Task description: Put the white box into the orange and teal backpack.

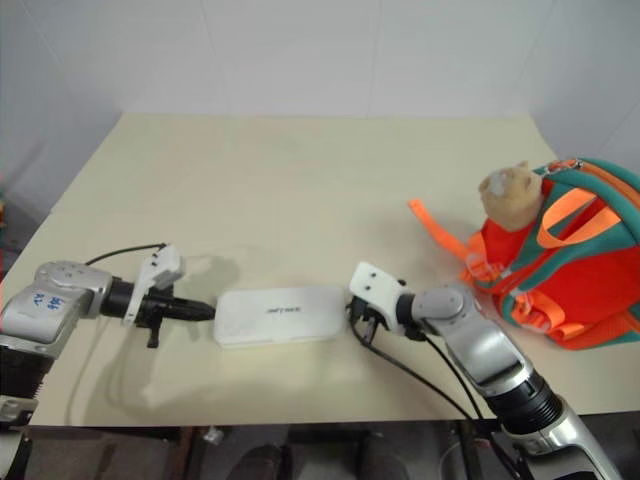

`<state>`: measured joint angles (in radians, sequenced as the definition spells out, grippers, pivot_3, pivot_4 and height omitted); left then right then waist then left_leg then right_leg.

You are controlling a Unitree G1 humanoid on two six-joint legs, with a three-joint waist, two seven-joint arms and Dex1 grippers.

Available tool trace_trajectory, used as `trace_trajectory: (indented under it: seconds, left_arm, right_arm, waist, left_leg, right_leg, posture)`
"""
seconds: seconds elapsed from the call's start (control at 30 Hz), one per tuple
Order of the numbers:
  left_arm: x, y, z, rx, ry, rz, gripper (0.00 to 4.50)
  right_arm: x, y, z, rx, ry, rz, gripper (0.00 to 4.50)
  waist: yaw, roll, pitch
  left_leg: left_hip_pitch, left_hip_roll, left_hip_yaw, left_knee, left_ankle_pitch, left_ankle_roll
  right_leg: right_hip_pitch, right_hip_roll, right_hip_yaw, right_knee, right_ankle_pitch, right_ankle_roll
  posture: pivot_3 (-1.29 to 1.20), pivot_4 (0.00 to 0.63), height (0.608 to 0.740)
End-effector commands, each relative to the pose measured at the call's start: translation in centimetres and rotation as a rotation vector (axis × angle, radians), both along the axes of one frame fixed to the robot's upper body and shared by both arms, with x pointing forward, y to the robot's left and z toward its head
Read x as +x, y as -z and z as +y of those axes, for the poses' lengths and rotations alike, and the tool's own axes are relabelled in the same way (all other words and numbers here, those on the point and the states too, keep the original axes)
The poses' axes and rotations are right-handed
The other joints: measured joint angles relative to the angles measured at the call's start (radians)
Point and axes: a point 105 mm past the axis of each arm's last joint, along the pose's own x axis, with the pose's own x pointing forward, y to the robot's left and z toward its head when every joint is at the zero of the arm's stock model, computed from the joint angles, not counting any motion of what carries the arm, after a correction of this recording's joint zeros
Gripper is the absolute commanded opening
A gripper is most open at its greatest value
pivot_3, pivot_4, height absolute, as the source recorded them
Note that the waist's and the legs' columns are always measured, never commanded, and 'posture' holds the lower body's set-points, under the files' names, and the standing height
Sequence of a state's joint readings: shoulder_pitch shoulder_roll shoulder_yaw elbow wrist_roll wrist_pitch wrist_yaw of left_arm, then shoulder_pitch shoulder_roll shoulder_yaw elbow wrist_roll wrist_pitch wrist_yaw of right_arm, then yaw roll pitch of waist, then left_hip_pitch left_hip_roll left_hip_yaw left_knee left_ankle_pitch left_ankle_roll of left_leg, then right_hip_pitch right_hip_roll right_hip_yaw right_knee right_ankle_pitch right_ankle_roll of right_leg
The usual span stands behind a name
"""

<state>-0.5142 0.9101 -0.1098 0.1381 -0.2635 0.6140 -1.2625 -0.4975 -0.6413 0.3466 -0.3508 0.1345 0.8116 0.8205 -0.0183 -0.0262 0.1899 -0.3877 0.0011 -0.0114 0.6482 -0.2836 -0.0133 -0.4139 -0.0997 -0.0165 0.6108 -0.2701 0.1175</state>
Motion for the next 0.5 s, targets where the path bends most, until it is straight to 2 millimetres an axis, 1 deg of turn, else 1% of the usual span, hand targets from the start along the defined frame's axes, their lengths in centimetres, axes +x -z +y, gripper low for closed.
trace_trajectory:
  seconds: [0.03, 0.23, 0.4, 0.5]
  left_arm:
    - [0.3, -0.5, -1.4, -0.014, 0.070, -0.033, 0.00]
    - [0.5, -0.5, -1.8, -0.017, 0.089, -0.030, 0.00]
    - [0.6, -0.8, -0.6, -0.002, 0.039, -0.050, 0.00]
    - [0.8, -0.9, 0.6, 0.019, 0.002, -0.063, 0.00]
  right_arm:
    - [-1.2, -0.8, 1.3, 0.023, -0.075, -0.021, 0.12]
    - [-1.2, -0.7, 0.8, 0.004, -0.061, -0.026, 0.12]
    - [-1.2, -0.9, -0.3, -0.009, -0.033, -0.028, 0.12]
    - [-1.2, -1.0, -1.1, -0.022, -0.014, -0.034, 0.12]
  waist:
    - [0.003, 0.000, 0.000]
    - [0.016, 0.000, 0.000]
    - [0.016, 0.000, 0.000]
    - [0.017, 0.000, 0.000]
  left_leg:
    - [0.000, 0.000, 0.000, 0.000, 0.000, 0.000]
    - [0.000, 0.000, 0.000, 0.000, 0.000, 0.000]
    - [0.000, 0.000, 0.000, 0.000, 0.000, 0.000]
    - [0.000, 0.000, 0.000, 0.000, 0.000, 0.000]
  right_leg:
    - [0.000, 0.000, 0.000, 0.000, 0.000, 0.000]
    - [0.000, 0.000, 0.000, 0.000, 0.000, 0.000]
    - [0.000, 0.000, 0.000, 0.000, 0.000, 0.000]
    - [0.000, 0.000, 0.000, 0.000, 0.000, 0.000]
  posture:
    - [0.00, 0.150, 0.740]
    - [0.00, 0.150, 0.740]
    - [0.00, 0.150, 0.740]
    - [0.00, 0.150, 0.740]
